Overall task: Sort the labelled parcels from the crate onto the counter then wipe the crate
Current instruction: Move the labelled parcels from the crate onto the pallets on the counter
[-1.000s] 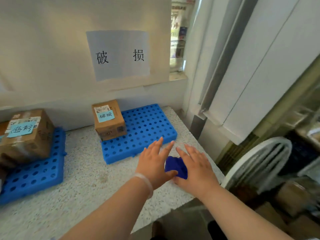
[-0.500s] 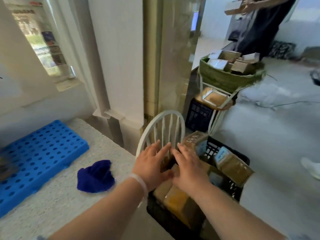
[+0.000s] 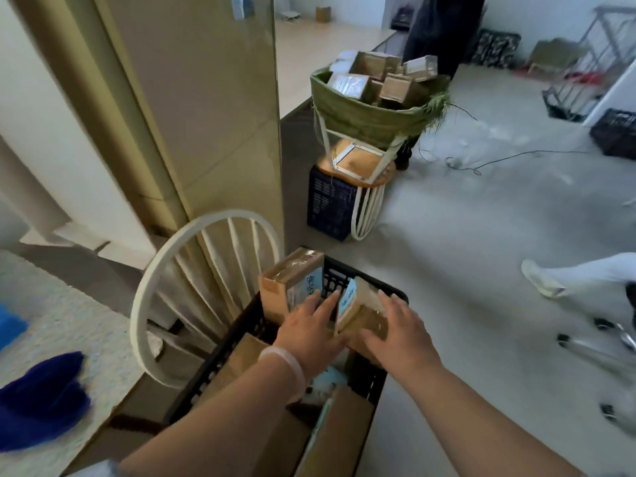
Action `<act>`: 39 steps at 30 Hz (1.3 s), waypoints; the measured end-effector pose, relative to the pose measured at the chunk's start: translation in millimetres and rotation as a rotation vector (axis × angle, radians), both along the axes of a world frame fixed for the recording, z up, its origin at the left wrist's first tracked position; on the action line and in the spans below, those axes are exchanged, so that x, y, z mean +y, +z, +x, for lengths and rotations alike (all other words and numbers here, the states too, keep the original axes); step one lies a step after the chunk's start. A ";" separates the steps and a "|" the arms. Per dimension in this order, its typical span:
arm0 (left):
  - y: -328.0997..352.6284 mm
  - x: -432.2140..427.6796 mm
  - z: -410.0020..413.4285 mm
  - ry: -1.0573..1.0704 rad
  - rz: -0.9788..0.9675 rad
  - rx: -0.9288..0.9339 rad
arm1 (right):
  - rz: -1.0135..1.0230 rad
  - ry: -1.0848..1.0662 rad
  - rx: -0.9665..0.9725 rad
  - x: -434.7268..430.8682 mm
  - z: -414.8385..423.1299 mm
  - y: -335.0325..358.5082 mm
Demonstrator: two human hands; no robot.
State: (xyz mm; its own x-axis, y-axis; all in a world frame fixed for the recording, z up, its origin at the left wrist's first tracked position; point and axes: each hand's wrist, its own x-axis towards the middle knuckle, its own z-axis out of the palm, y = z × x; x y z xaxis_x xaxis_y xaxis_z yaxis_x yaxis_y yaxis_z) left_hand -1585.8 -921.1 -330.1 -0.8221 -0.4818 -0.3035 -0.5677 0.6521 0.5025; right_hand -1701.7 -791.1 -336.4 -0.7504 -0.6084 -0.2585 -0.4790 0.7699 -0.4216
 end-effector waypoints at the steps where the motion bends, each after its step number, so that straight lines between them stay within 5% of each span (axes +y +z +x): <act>1: -6.9 -1.5 -10.8 0.011 0.029 0.006 | 0.006 -0.013 -0.013 -0.6 -9.5 -4.4; 13: -65.6 10.4 -78.6 0.080 0.273 -0.086 | 0.086 -0.197 -0.326 -15.0 -60.9 -69.4; 21: -49.3 23.1 -61.2 0.234 0.330 0.046 | -0.164 -0.395 -0.418 -9.0 -50.4 -54.1; 28: -9.2 18.6 -42.2 0.710 0.481 0.193 | -0.318 -0.511 -0.370 -12.9 -31.3 -7.4; 39: 39.1 9.6 1.2 0.616 0.378 0.286 | -0.592 -0.435 -0.558 -17.9 5.4 42.0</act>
State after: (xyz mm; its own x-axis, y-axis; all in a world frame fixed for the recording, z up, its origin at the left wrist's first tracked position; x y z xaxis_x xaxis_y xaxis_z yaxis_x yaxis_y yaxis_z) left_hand -1584.6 -911.6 -291.0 -0.5103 -0.7835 -0.3546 -0.5871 0.0161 0.8094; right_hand -1696.2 -809.0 -294.4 -0.8041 -0.4500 -0.3886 0.1935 0.4200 -0.8867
